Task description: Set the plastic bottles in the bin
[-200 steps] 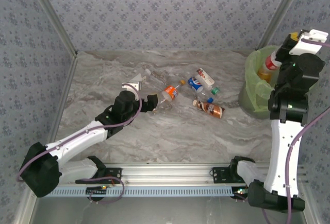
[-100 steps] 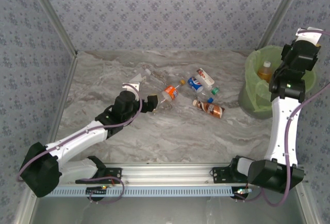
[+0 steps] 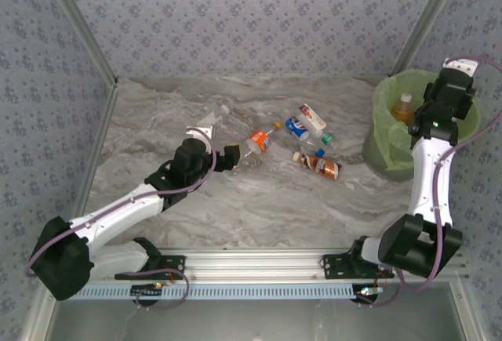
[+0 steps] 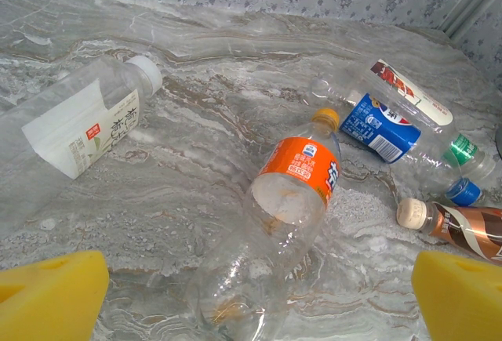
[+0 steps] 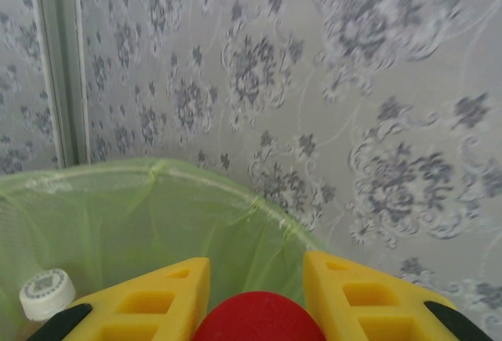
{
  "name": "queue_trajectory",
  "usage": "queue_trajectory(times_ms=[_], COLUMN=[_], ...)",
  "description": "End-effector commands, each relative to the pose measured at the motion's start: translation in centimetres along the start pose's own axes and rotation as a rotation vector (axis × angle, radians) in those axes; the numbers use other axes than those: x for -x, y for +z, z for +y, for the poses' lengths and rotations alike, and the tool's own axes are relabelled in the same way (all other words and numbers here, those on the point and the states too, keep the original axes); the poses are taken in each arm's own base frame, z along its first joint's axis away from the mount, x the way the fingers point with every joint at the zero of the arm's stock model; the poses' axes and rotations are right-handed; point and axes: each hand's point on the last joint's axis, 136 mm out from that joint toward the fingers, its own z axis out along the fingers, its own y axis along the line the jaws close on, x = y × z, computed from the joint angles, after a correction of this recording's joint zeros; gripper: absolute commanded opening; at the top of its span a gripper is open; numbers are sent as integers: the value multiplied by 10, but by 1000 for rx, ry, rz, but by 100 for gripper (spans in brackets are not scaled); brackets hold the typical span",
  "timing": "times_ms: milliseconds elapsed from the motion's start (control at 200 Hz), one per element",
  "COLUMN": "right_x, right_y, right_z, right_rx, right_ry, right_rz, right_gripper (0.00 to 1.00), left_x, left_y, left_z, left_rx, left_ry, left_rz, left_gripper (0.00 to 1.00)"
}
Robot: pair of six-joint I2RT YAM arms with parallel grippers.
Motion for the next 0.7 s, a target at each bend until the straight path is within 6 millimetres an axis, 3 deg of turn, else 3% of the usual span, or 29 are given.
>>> queue_trajectory(times_ms=[0, 90, 205, 290, 440, 625, 650, 695], right_x=[-17, -31, -40, -30, -8, 4, 5, 8], right_y=[9, 14, 8, -6, -24, -41, -44, -50], right_z=[-3, 3, 35, 53, 56, 66, 69, 73], right_rx=[-42, -31, 154, 275, 347, 431, 444, 464], right_ry=[-32, -35, -12, 35, 124, 169, 169, 169], right_rz=[61, 117, 164, 143, 90, 90, 90, 82], right_gripper=[16, 32, 52, 62, 72, 91, 98, 99], left_x=[10, 10, 8, 8, 7, 4, 4, 3], left_y=[-1, -1, -1, -2, -1, 2, 3, 3], left_z=[0, 0, 1, 2, 6, 18, 20, 23], left_rx=[4, 6, 8, 9, 29, 65, 69, 77], left_ry=[-6, -10, -17, -21, -27, -64, -72, -83], left_rz=[-31, -31, -31, -30, -24, -10, -8, -4], left_gripper=[99, 99, 99, 99, 99, 99, 99, 99])
